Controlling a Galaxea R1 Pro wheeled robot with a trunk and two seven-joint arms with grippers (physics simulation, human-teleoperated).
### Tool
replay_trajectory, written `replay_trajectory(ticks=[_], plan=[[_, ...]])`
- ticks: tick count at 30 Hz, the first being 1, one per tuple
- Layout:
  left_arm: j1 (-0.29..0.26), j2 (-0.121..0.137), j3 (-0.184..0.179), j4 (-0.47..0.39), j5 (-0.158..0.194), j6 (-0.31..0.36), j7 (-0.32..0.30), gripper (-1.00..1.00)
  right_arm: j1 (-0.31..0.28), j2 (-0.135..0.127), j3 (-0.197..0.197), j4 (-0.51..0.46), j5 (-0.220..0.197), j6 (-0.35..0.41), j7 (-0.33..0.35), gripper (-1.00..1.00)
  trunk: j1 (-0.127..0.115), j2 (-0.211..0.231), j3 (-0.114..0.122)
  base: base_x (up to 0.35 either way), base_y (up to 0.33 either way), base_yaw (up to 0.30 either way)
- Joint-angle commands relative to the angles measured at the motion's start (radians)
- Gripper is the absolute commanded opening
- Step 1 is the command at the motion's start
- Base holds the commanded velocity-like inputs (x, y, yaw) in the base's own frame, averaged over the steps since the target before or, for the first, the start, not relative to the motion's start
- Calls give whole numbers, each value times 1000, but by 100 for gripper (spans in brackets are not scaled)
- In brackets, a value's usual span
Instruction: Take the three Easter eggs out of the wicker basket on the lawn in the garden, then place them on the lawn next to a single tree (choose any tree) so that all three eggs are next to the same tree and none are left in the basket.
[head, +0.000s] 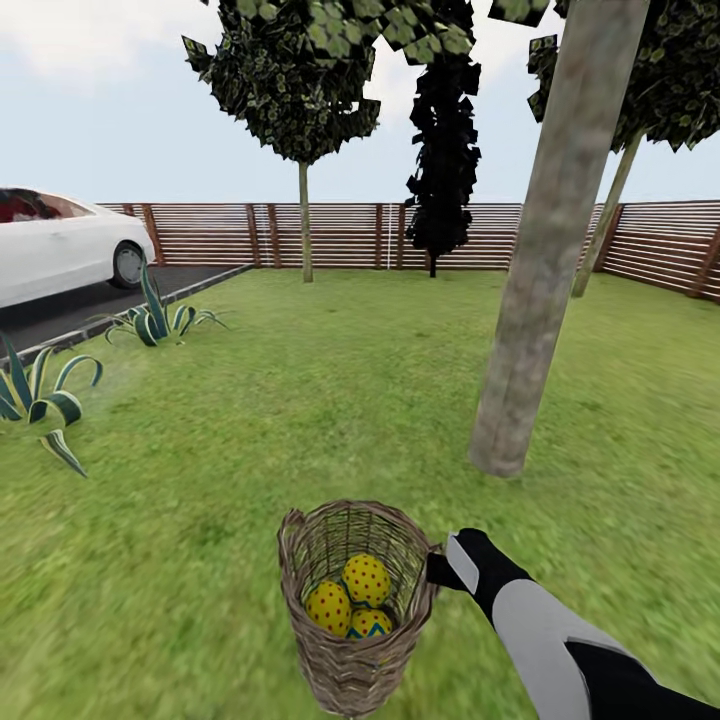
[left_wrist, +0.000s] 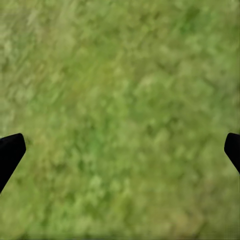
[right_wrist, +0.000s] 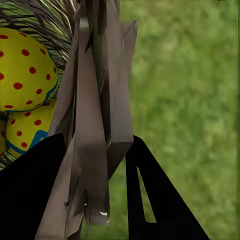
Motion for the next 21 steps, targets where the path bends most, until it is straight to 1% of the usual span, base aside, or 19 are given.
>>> replay_trajectory(ticks=[1,4,12,14,17,18,19,20,21], plan=[[0,0,1,2,10,6,-3,100,0,1,-5,-2,-13,3,-6,-100,-4,7,2,0,0,0],[-1,1,1,41,13,4,-3,100,0,1,-5,-2,-13,4,-6,-100,-15,28,12,0,0,0],[-1,1,2,54,13,4,-3,100,0,0,-5,-2,-13,4,-8,-100,-46,84,37,0,0,0],[-1,1,1,72,13,3,-3,100,0,1,-4,-2,-13,4,-7,-100,-54,98,43,0,0,117],[-2,1,1,75,14,7,-4,100,0,2,-3,-2,-13,5,-6,-100,-65,119,53,0,0,251],[-2,1,1,67,14,16,-4,100,0,2,-3,-2,-13,5,-6,-100,-69,126,56,0,0,204],[-3,2,1,43,12,44,-4,100,0,2,-4,-2,-13,4,-6,-100,-73,133,59,0,0,104],[-2,3,1,-1,11,97,-5,100,0,2,-4,-2,-13,5,-6,-100,-77,140,62,0,0,53],[-2,7,1,-64,9,145,-5,100,0,2,-4,-2,-13,4,-6,-100,-81,147,65,0,0,27]])
